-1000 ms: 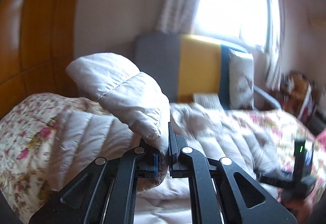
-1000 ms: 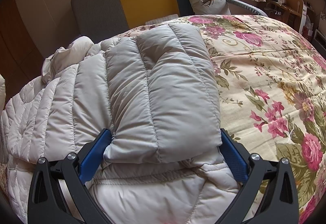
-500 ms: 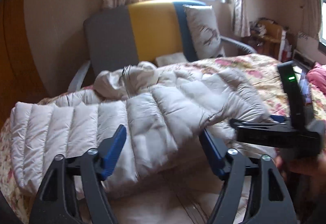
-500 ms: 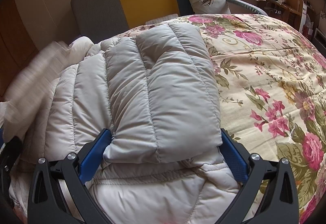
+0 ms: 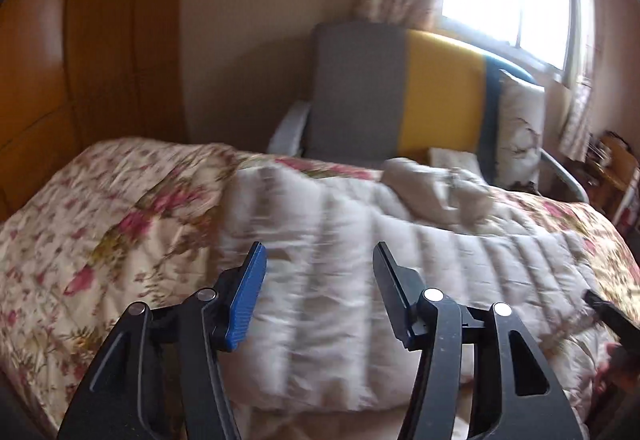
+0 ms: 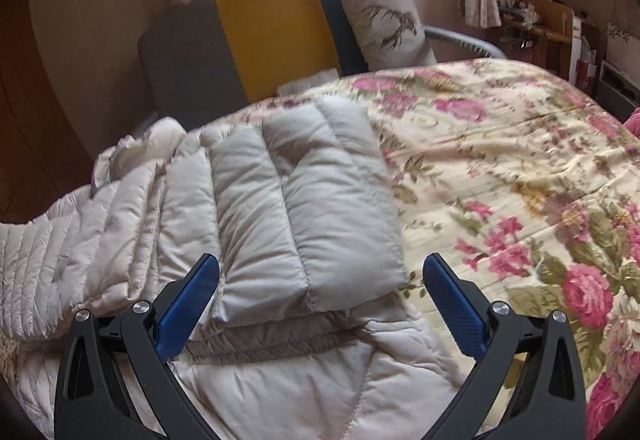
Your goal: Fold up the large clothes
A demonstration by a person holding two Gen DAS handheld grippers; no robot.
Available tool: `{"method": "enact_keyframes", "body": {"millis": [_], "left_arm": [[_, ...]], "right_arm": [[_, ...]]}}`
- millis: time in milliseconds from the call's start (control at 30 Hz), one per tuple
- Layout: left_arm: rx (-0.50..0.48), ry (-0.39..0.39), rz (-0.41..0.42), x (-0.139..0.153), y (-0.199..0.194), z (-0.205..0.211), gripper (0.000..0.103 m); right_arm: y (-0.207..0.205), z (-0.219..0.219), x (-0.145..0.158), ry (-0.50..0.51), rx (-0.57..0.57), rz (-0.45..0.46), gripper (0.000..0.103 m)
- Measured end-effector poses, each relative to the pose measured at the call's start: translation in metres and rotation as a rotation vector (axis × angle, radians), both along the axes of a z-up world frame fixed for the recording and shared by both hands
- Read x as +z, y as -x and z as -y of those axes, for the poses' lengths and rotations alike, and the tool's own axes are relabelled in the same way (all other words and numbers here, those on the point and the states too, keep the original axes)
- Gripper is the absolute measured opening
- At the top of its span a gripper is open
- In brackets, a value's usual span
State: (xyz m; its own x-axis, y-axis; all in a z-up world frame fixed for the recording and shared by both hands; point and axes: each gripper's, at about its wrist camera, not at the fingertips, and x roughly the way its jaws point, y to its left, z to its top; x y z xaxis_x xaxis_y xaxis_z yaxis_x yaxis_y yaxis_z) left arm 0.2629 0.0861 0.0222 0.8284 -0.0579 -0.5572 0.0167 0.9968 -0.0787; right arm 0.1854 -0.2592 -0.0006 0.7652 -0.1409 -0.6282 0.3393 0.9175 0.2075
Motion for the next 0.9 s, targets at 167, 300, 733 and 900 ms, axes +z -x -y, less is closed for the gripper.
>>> {"method": "enact_keyframes", "body": {"millis": [167,300,733,900], "left_arm": [[0.019,-0.053,-0.014,-0.011,-0.016,-0.017,0.055],[0.017,-0.128,-0.055,-0.026,-0.030,-0.013,0.055],[0.158,0.048,-0.278,-0.090,-0.103,-0.066,0.056],[0.147,0.144,-0.293,-0.098,-0.104,-0.080,0.062]], "right_arm": [[-0.014,-0.051,0.040,0.101,0.183,0.089,0.101],[-0.063,-0.085,0.011,0.218,0.230,-0.144,0.101],[-0.087,-0.128,-0.018,0.224,0.326,-0.223,0.101],[-0.096,-0.135,-0.033,0.265,0.326,-0.252,0.101]]}}
